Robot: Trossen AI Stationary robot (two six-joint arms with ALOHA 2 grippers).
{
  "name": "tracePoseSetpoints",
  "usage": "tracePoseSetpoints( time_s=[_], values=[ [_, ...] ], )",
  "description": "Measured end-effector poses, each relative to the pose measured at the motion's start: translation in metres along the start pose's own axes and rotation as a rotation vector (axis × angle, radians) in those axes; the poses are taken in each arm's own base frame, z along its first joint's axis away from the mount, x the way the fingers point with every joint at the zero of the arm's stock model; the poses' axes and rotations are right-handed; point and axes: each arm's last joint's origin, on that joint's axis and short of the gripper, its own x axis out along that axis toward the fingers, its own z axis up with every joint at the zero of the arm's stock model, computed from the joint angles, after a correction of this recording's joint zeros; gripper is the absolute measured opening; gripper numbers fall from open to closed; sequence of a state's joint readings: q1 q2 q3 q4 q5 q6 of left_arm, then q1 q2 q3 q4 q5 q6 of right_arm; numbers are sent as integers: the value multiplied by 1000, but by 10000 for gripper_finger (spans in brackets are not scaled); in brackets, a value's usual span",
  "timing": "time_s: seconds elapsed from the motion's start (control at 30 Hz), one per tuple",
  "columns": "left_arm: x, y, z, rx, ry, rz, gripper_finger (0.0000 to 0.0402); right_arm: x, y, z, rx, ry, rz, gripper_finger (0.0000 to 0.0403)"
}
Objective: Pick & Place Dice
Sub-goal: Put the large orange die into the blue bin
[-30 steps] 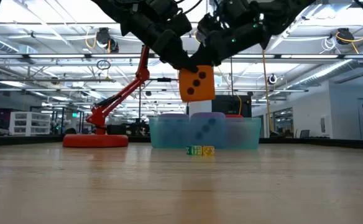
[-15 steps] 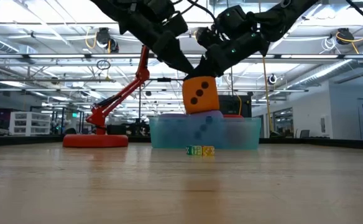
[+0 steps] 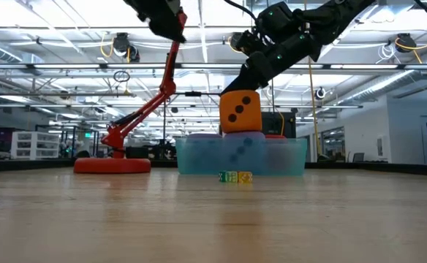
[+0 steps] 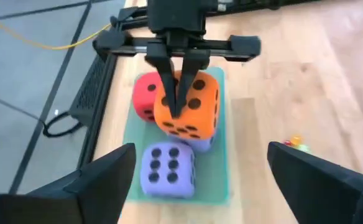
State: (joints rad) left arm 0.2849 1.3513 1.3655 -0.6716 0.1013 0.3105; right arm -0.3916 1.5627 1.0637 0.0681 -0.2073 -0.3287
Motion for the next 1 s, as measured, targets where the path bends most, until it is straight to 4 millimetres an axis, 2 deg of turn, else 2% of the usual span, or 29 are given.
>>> tracePoseSetpoints(
  time_s=[0.13, 0.3, 0.43, 0.57, 0.63, 0.7, 0.77, 1.0],
  values=[
    [-34, -18, -6, -47, -2, 21, 327, 0, 0, 1, -2, -6, -2, 0],
    [-72, -36, -20, -59, -40, 112, 231, 0, 0, 1, -1, -7, 0, 0],
    [-106, -45, -37, -15, -172, 88, 134, 0, 0, 1, -3, -10, 0, 0],
    [-133, -51, -59, 88, -358, -24, 33, 0, 0, 1, -2, -14, -2, 0],
    [-141, -53, -69, 67, -483, -58, 10, 0, 0, 1, -2, -15, -2, 0],
    [-142, -55, -83, 13, -551, -51, 14, 0, 0, 1, -2, -16, -3, 0],
    [-136, -57, -99, -35, -566, -44, 17, 0, -1, 2, -3, -19, -8, 0],
    [-86, -60, -146, -172, -548, 4, 9, 0, -2, 2, -6, -9, -62, 0]
  ],
)
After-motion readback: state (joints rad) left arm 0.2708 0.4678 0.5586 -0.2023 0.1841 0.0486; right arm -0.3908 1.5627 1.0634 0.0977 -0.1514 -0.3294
